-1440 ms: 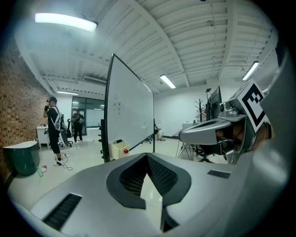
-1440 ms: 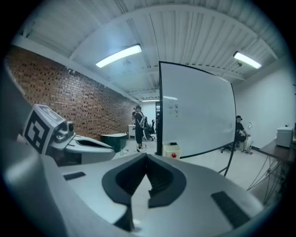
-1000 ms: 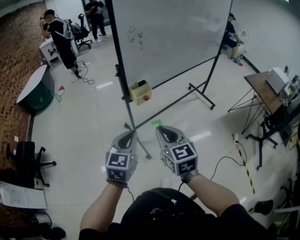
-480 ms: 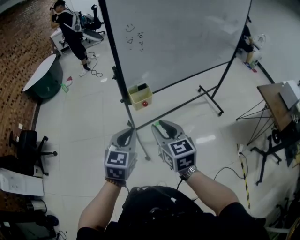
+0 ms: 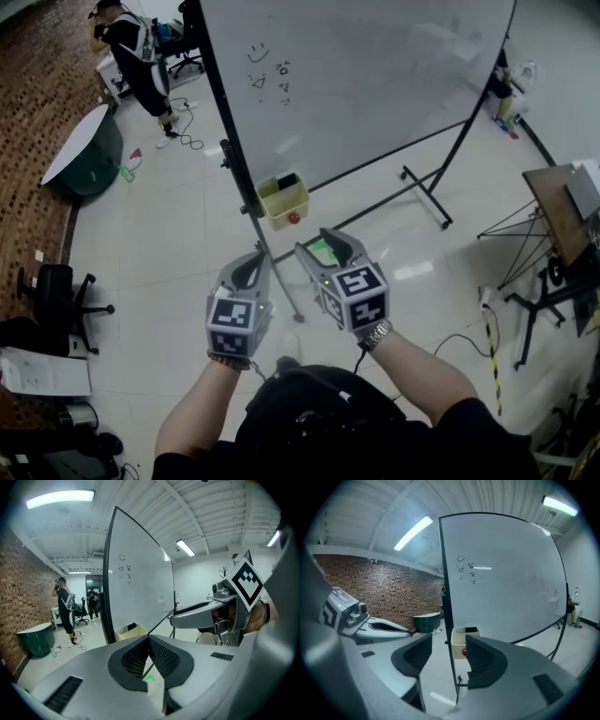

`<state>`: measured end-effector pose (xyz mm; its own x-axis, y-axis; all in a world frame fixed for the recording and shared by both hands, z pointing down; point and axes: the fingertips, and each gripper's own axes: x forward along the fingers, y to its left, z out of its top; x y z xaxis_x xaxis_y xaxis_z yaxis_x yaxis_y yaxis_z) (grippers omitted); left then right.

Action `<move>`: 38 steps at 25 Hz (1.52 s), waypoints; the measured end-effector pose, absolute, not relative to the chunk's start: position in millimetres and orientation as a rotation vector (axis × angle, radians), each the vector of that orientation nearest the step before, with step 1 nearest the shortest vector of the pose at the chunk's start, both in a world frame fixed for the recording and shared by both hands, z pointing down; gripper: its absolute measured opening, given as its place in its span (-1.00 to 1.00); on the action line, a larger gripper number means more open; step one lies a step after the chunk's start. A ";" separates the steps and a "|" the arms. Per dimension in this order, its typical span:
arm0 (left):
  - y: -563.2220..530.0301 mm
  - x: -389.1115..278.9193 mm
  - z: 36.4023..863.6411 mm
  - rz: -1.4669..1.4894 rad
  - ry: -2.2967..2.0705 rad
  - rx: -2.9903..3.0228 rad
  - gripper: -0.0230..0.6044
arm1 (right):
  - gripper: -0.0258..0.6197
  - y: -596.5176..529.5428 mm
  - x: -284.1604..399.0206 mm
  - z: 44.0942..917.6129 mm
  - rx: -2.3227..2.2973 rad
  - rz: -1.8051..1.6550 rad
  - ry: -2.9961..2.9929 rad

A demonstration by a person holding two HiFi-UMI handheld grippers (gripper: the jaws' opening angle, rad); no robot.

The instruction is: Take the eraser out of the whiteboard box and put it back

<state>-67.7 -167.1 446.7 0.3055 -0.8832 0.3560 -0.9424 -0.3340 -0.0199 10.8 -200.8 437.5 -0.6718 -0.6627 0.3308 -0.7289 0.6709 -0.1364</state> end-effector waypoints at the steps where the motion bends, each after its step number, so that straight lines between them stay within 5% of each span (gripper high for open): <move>1: -174.0 -71.3 447.8 0.455 -1.679 2.379 -0.93 | -0.12 -208.3 6.4 438.9 1.120 0.378 -2.627; 20: -290.5 -144.6 484.1 0.453 -1.569 2.355 -0.93 | 0.31 -352.1 -65.2 492.8 1.151 0.391 -2.434; 34: -321.7 -180.7 505.8 0.437 -1.550 2.309 -0.93 | 0.31 -404.5 -82.4 535.8 1.161 0.335 -2.253; 38: -325.1 -185.6 510.1 0.428 -1.543 2.299 -0.93 | 0.16 -407.9 -81.8 538.7 1.176 0.296 -2.219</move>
